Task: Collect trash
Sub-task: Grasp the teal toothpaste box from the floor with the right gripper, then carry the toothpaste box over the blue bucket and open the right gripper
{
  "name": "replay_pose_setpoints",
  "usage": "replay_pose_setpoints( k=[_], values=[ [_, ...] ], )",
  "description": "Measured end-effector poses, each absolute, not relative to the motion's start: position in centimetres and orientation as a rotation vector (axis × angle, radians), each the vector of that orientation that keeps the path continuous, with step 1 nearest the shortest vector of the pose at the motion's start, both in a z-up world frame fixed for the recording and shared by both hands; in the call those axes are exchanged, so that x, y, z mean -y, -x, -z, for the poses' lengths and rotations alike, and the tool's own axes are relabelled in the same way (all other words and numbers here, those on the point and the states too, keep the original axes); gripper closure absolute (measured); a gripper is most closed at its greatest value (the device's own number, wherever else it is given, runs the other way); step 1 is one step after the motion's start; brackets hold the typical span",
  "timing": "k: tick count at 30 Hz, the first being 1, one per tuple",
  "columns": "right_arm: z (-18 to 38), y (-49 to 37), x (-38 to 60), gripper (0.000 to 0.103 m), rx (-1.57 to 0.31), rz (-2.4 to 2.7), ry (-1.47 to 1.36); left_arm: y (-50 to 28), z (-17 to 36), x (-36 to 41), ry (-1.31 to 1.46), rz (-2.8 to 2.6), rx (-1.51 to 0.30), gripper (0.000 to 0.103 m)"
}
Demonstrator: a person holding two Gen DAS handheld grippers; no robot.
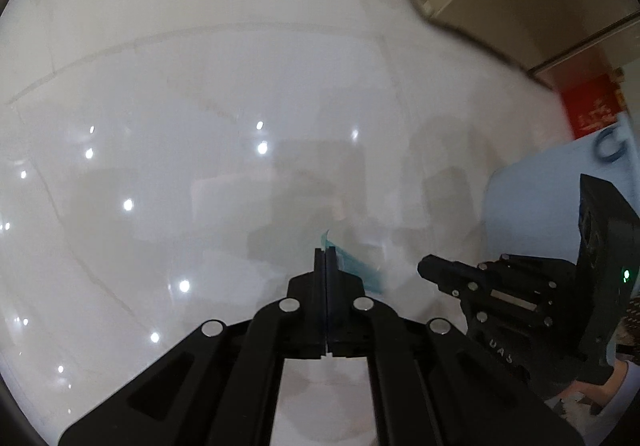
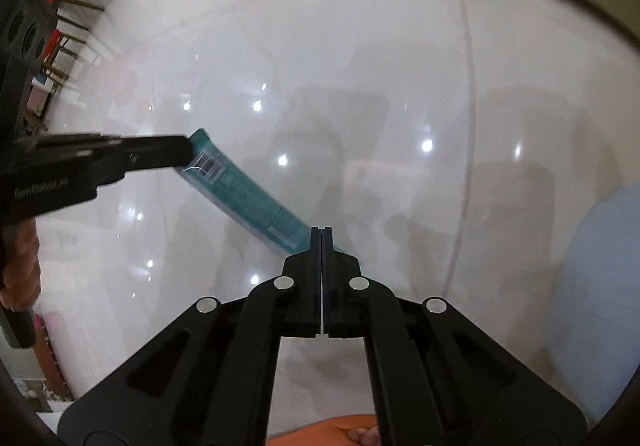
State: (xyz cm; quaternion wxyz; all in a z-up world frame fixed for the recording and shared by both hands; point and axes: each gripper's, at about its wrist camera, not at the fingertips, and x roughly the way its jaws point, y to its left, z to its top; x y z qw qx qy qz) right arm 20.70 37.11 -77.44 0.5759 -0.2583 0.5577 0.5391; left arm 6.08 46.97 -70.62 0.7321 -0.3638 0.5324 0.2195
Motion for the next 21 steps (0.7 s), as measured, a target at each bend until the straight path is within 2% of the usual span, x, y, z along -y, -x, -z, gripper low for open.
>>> replay_pose_setpoints(
  k=[4, 5, 6, 7, 8, 11, 16, 17, 18, 19, 21],
  values=[
    [75.3, -21.9, -35.3, 0.101, -1.355, -1.250, 0.577, -6.9, 66.5, -47.8, 0.779, -0.480, -1.106, 0.103],
    [75.1, -22.1, -35.4, 0.090, -1.369, -1.257, 0.555, -6.9, 65.5, -48.0, 0.775, -0.475, -1.092, 0.103],
    [75.8, -21.0, -35.1, 0.072, -1.381, -1.264, 0.526, -7.1, 64.3, -48.1, 0.763, -0.473, -1.079, 0.103],
    [74.9, -22.1, -35.3, 0.026, -1.378, -1.267, 0.500, -7.4, 63.5, -48.2, 0.756, -0.473, -1.071, 0.103],
    [74.0, -22.1, -35.7, 0.021, -1.334, -1.270, 0.452, -7.6, 62.6, -48.3, 0.753, -0.470, -1.060, 0.103],
    [72.8, -21.7, -35.7, 0.021, -1.226, -1.278, 0.397, -8.1, 60.9, -48.5, 0.745, -0.470, -1.040, 0.103],
    [72.8, -20.4, -36.5, 0.023, -1.085, -1.212, 0.503, -9.4, 59.2, -48.4, 0.723, -0.451, -1.033, 0.103],
    [72.8, -20.6, -36.5, 0.033, -1.068, -1.210, 0.495, -9.6, 59.1, -48.2, 0.717, -0.446, -1.039, 0.103],
    [72.5, -20.8, -36.5, 0.054, -1.071, -1.221, 0.468, -9.7, 58.9, -48.2, 0.707, -0.449, -1.047, 0.103],
    [72.2, -21.0, -36.4, 0.055, -1.090, -1.238, 0.453, -9.8, 58.5, -48.2, 0.703, -0.448, -1.043, 0.103],
    [71.6, -20.7, -36.3, 0.069, -1.070, -1.270, 0.484, -10.0, 57.6, -48.2, 0.721, -0.432, -1.022, 0.103]
  ],
)
